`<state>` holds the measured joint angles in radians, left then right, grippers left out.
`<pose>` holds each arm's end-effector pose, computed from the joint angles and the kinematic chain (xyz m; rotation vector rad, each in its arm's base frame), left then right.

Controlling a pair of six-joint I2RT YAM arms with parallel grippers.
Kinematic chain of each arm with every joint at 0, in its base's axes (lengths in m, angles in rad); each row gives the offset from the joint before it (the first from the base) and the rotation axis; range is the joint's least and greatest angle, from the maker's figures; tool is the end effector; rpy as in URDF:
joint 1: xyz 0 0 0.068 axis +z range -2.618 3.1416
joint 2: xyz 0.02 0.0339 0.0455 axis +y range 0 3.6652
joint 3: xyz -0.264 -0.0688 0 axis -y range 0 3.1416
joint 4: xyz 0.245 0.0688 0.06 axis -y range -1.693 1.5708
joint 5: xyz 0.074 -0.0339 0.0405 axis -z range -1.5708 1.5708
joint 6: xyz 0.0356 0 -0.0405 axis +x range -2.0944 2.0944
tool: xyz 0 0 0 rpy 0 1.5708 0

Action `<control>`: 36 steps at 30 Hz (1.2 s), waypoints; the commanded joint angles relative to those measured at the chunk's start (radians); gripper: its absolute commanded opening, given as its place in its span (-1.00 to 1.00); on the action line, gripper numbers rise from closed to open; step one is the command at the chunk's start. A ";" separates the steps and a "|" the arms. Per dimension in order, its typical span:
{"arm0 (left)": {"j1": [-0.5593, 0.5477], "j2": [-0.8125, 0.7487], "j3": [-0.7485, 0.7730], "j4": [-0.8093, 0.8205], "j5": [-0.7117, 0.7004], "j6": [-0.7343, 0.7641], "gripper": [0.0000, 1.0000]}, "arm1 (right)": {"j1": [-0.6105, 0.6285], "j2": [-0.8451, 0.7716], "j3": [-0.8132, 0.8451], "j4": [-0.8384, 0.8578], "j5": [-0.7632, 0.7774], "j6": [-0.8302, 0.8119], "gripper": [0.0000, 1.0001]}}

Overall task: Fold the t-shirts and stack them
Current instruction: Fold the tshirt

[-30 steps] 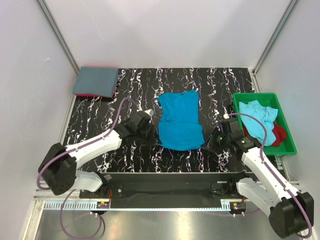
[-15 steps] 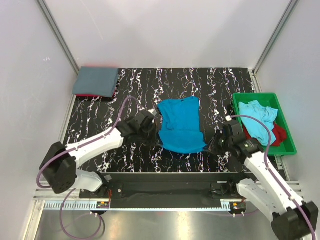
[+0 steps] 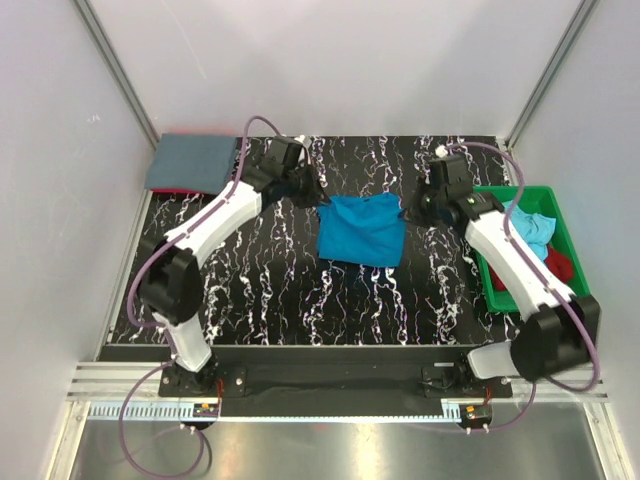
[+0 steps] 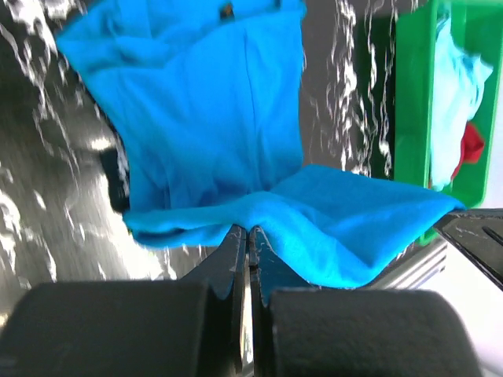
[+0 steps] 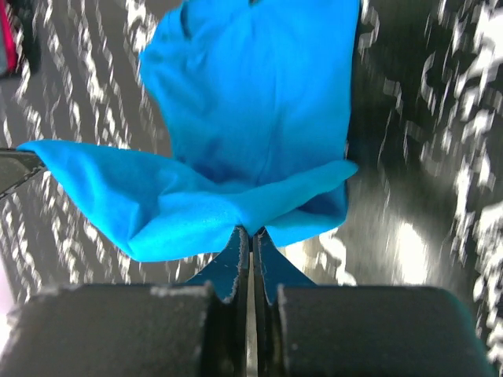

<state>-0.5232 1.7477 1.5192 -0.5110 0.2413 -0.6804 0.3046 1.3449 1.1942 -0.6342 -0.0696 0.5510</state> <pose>0.3413 -0.2067 0.3032 -0.0617 2.4526 -0.8570 0.2755 0.0892 0.3159 0.2615 2.3950 0.4906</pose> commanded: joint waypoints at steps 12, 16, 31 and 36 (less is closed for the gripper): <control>0.186 0.533 0.553 0.072 0.212 0.001 -1.00 | -0.160 0.554 0.430 0.122 -0.108 -0.171 -0.96; 0.215 0.647 0.630 0.176 0.278 -0.039 -0.79 | -0.189 0.686 0.502 0.129 -0.104 -0.154 -0.94; 0.253 0.460 0.282 0.342 0.360 0.131 -0.20 | -0.205 0.510 0.317 0.126 -0.232 -0.179 0.32; 0.215 0.348 0.073 0.351 0.319 0.220 -0.10 | -0.219 0.497 0.202 0.122 -0.418 -0.279 0.27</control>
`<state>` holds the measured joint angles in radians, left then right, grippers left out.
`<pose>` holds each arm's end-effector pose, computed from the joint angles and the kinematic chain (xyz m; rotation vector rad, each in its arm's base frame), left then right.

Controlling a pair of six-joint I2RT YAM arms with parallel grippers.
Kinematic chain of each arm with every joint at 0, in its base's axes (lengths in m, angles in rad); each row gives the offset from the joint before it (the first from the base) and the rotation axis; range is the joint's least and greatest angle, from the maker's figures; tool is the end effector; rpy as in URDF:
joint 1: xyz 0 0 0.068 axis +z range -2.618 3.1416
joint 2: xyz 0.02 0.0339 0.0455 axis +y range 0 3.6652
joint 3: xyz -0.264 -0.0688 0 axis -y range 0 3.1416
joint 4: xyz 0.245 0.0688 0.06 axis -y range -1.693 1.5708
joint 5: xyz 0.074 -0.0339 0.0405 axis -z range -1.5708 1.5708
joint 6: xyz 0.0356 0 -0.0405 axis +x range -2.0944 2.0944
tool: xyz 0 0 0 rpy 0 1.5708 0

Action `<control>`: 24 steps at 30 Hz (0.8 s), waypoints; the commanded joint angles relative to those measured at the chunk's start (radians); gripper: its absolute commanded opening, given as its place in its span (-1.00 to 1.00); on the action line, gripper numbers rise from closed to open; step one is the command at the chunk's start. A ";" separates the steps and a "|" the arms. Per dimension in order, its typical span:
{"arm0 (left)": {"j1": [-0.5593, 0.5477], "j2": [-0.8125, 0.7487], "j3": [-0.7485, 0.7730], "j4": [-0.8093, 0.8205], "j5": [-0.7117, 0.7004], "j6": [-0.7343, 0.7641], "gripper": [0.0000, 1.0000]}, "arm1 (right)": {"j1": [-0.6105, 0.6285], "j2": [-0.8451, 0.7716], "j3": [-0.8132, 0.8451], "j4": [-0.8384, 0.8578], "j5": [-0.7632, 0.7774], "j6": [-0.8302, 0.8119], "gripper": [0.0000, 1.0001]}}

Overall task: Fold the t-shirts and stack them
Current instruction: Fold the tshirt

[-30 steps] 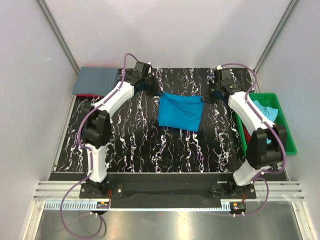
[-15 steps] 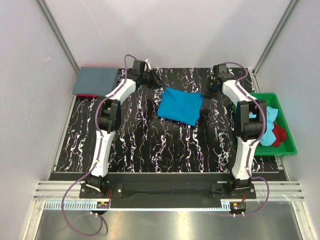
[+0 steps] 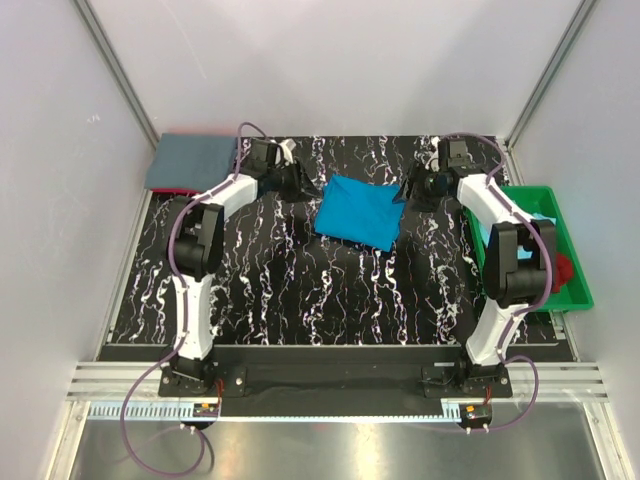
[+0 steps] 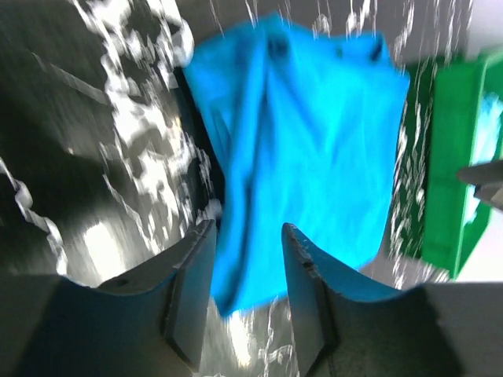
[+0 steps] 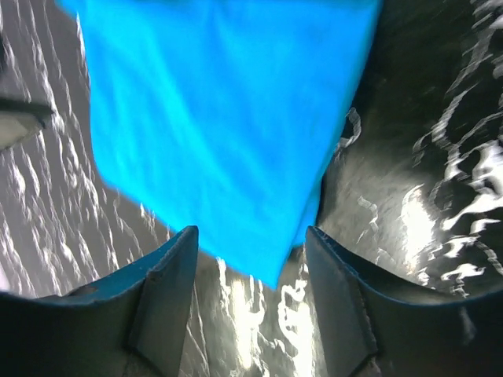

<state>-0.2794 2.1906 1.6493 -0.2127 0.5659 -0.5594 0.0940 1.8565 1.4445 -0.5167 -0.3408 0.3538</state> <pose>0.4658 -0.1535 0.1824 -0.0360 2.4256 -1.0633 0.4044 0.0501 0.2375 0.1837 2.5208 0.6097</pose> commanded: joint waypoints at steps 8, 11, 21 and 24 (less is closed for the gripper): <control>-0.069 -0.048 -0.114 0.041 -0.004 0.141 -0.02 | -0.040 0.131 -0.018 0.010 -0.283 -0.153 0.27; -0.069 -0.014 -0.103 0.001 -0.032 0.154 -0.03 | -0.042 0.138 -0.045 0.030 -0.293 -0.156 0.30; -0.072 0.004 -0.083 -0.024 -0.103 0.153 -0.04 | -0.040 0.152 -0.122 0.122 -0.323 -0.116 0.22; -0.070 0.005 -0.082 -0.039 -0.116 0.148 -0.05 | -0.042 0.138 -0.163 0.152 -0.322 -0.102 0.10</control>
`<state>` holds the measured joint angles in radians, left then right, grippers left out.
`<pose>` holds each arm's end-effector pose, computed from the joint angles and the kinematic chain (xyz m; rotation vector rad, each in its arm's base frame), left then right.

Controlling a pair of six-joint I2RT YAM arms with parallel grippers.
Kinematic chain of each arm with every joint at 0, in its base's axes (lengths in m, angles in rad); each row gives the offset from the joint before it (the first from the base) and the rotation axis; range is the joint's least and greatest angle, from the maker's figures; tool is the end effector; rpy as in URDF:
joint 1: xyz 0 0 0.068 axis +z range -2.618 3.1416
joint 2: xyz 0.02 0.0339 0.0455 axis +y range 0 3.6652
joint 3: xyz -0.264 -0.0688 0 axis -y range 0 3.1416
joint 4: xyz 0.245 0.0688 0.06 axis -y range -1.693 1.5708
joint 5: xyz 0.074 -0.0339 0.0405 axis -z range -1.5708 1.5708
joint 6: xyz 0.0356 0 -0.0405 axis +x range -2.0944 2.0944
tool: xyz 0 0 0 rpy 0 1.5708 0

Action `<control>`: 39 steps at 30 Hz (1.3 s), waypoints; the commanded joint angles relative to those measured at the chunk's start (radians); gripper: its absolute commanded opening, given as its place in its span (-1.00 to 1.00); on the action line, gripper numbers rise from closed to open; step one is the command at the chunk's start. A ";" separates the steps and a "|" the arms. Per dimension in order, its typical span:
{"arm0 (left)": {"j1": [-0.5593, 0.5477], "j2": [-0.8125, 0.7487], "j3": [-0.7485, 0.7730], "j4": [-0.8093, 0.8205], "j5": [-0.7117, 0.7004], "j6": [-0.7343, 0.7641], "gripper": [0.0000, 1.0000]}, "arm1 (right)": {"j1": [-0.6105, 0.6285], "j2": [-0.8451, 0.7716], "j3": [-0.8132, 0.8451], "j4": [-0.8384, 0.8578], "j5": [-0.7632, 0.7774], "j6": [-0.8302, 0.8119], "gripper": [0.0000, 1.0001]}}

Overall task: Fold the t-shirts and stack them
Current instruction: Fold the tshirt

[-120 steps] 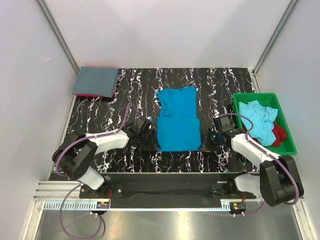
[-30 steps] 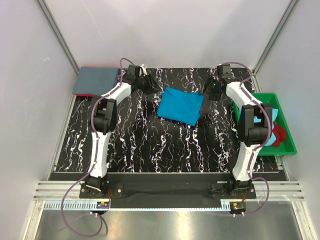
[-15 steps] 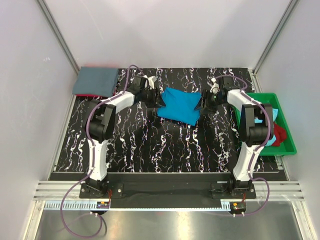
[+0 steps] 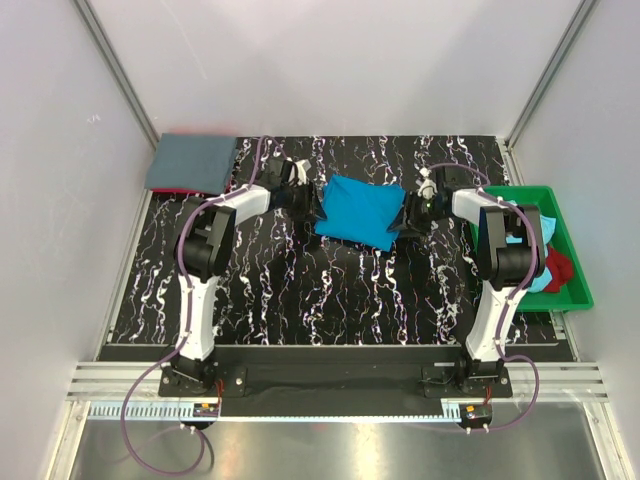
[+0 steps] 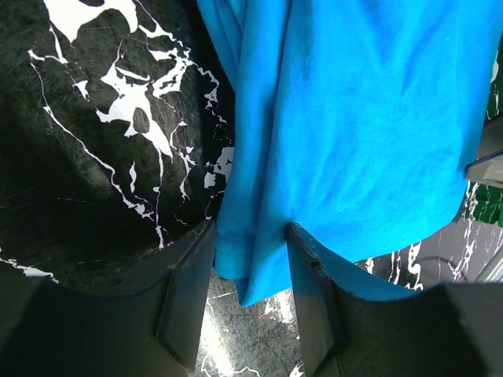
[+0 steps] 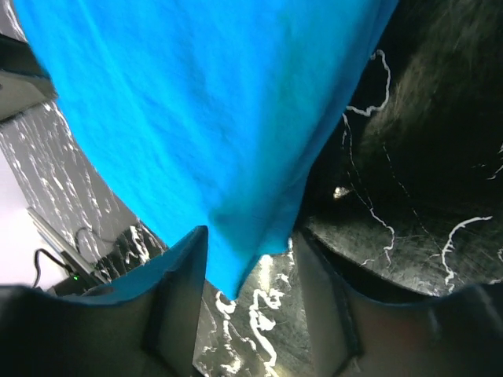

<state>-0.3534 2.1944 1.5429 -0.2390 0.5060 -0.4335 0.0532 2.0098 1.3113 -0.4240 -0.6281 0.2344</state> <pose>0.4364 -0.1794 0.1452 0.1306 2.5479 -0.9514 0.4013 0.0423 0.1482 0.0442 2.6473 0.9350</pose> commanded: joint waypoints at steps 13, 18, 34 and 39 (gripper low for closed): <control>-0.012 -0.103 -0.134 -0.006 -0.004 -0.094 -1.00 | -0.010 -0.111 -0.132 0.102 -0.019 0.071 -1.00; -0.018 -0.208 -0.259 0.023 -0.057 -0.194 -1.00 | -0.009 -0.192 -0.176 0.103 -0.035 0.126 -1.00; -0.018 -0.198 0.055 -0.134 -0.118 -0.088 -0.13 | -0.010 -0.226 -0.093 -0.013 0.122 0.118 -0.01; -0.018 -0.065 0.203 -0.186 -0.129 0.030 -0.08 | -0.016 -0.136 0.031 -0.022 0.130 0.057 0.15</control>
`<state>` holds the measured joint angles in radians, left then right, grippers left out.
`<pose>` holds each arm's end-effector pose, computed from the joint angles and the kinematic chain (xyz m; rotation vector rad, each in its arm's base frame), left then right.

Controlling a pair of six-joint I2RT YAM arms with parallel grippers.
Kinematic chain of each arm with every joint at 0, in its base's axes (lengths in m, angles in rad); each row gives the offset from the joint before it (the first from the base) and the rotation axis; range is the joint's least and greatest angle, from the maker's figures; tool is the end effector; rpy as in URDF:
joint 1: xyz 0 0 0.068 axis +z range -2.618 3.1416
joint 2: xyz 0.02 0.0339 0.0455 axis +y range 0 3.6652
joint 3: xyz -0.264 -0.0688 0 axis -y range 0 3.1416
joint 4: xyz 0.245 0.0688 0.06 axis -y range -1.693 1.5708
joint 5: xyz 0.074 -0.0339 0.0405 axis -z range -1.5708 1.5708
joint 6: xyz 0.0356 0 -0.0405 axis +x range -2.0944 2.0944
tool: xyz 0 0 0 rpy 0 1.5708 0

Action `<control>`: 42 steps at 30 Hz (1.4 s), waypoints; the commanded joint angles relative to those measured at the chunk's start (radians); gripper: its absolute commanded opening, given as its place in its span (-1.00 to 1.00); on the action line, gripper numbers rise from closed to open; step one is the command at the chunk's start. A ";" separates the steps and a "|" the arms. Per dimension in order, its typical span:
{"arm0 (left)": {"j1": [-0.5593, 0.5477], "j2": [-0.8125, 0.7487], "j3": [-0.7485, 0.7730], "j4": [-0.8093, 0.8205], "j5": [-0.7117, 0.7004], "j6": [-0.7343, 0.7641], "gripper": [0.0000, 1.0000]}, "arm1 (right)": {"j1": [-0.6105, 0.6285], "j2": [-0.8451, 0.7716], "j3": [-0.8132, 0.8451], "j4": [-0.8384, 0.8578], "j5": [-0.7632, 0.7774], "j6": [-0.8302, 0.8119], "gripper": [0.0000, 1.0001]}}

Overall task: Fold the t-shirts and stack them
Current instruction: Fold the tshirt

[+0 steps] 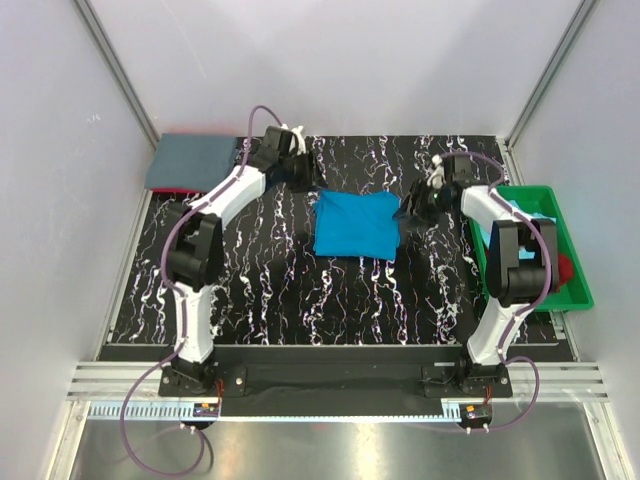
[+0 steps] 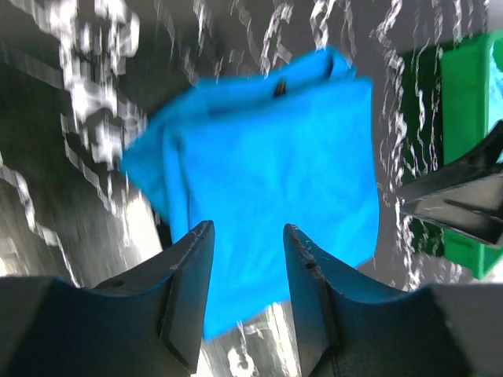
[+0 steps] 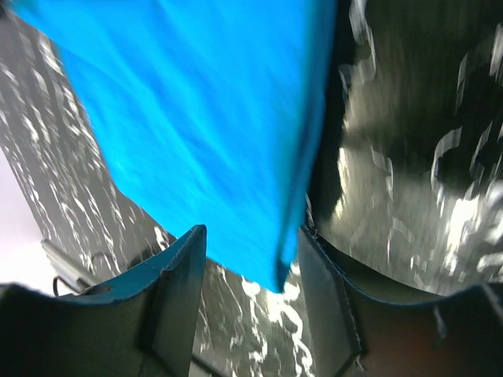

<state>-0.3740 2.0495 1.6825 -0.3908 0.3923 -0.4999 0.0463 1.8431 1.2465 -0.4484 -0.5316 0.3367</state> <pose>0.4320 -0.1842 0.2424 0.0544 2.4291 -0.8769 0.3787 0.0356 0.1892 0.1882 2.6077 0.8304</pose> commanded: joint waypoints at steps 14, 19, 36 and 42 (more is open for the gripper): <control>0.030 0.330 0.301 -0.033 -0.024 0.121 -0.06 | -0.014 0.082 0.096 -0.004 -0.061 -0.053 0.09; 0.072 0.377 0.315 -0.008 0.022 0.008 -0.06 | -0.016 0.073 0.044 0.004 0.007 -0.065 -0.05; 0.099 0.240 0.119 0.150 0.220 -0.026 -0.03 | -0.016 0.027 -0.061 0.112 -0.103 -0.013 0.10; 0.098 0.181 0.053 0.155 0.197 -0.019 0.02 | -0.014 -0.015 -0.128 0.187 -0.116 0.013 0.00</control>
<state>-0.2783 2.3150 1.7634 -0.2661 0.5911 -0.5381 0.0341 1.8984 1.1397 -0.3328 -0.6159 0.3275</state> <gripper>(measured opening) 0.508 0.509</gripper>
